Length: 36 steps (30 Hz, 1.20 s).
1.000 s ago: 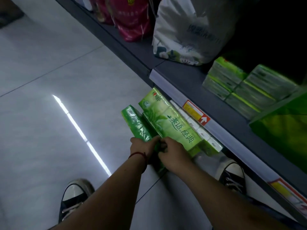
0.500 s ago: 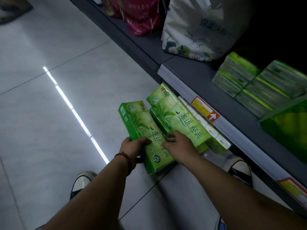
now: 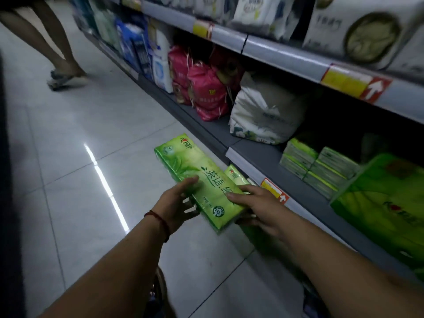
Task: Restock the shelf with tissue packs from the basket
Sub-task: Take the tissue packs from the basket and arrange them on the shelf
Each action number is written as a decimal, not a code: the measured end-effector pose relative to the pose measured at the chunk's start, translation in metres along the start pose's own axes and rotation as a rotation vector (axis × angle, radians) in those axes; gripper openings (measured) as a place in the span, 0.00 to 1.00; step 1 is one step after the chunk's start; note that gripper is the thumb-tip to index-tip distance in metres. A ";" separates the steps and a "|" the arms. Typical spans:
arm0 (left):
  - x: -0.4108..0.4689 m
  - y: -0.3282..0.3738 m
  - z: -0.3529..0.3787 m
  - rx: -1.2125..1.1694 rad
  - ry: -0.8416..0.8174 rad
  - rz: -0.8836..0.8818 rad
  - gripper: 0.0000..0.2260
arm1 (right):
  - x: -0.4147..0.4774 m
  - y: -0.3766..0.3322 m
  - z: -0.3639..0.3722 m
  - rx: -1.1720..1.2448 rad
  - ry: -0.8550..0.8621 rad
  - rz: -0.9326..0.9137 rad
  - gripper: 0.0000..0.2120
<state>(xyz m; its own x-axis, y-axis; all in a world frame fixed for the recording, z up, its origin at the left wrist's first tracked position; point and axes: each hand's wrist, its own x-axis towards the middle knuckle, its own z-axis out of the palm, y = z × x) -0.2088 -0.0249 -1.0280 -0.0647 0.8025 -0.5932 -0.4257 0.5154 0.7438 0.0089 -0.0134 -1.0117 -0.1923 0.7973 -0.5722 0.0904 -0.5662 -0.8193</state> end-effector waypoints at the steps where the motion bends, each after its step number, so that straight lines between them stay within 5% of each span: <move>1: -0.012 0.017 0.007 -0.044 0.012 0.056 0.26 | -0.012 -0.015 -0.003 0.000 -0.007 -0.026 0.26; 5: -0.060 0.083 0.023 -0.172 0.079 0.251 0.23 | -0.062 -0.072 -0.021 0.004 0.031 -0.156 0.16; 9: -0.103 0.121 0.028 -0.114 0.015 0.313 0.16 | -0.096 -0.110 -0.034 0.257 0.104 -0.249 0.04; 14: -0.126 0.114 0.029 -0.253 -0.098 0.317 0.10 | -0.111 -0.111 -0.042 0.583 0.147 -0.253 0.12; 20: -0.125 0.110 0.017 -0.144 -0.166 0.257 0.16 | -0.111 -0.096 -0.052 0.422 0.048 -0.180 0.11; 26: -0.131 0.115 0.005 0.172 -0.104 0.196 0.22 | -0.104 -0.105 -0.051 0.367 0.023 -0.345 0.15; 32: -0.134 0.120 0.019 0.131 -0.074 0.278 0.23 | -0.102 -0.112 -0.039 0.620 0.012 -0.337 0.08; 36: -0.130 0.118 0.025 0.056 -0.113 0.250 0.20 | -0.103 -0.113 -0.022 0.740 -0.031 -0.264 0.17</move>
<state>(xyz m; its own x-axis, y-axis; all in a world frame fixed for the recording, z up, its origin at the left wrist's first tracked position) -0.2278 -0.0606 -0.8553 -0.0589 0.9337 -0.3531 -0.3587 0.3102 0.8804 0.0405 -0.0272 -0.8608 -0.1445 0.9248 -0.3518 -0.6346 -0.3594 -0.6842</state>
